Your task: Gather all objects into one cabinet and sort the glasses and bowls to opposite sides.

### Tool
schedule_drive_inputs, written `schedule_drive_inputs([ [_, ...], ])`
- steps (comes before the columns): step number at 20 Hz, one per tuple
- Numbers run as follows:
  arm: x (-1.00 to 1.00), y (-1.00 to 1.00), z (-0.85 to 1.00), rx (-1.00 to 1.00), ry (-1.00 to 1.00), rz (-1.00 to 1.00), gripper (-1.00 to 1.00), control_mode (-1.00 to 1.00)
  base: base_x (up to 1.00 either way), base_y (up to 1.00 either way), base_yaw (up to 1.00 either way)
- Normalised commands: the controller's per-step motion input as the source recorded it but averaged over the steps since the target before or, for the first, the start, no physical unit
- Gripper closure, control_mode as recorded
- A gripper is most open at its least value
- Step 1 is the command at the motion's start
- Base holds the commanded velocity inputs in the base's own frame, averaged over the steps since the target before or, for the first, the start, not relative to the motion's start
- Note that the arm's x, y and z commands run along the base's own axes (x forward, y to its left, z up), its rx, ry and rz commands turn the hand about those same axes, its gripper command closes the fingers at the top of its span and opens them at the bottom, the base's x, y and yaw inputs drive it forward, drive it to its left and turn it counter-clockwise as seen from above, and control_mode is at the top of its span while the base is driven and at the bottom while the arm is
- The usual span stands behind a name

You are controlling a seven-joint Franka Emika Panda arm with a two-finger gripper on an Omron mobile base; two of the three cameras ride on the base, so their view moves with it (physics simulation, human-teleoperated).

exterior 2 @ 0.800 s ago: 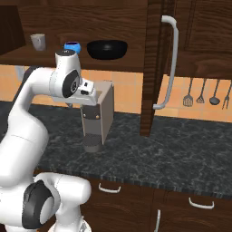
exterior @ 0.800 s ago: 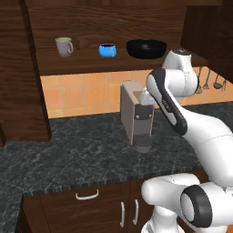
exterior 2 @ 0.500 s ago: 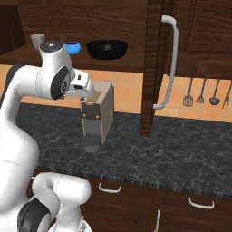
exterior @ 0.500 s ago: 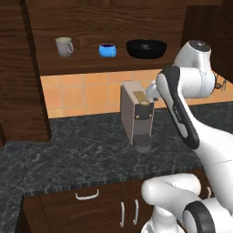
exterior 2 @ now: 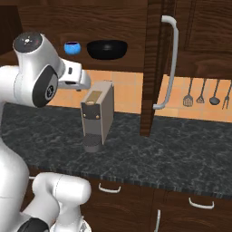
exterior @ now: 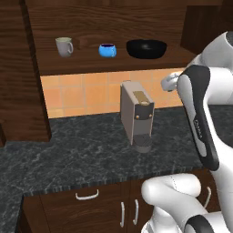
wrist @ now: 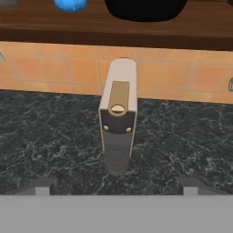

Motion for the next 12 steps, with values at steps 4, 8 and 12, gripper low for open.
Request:
schedule_drive_inputs([
  [4,0.00,-0.01,0.05,0.00,0.11,0.00,-1.00,1.00,0.00,0.00,0.00],
  [8,0.00,0.00,0.00,0.00,0.00,0.00,-1.00,1.00,-0.29,0.00,0.01],
  [12,0.00,0.00,0.00,0.00,0.00,0.00,-1.00,1.00,-0.70,0.01,0.11],
])
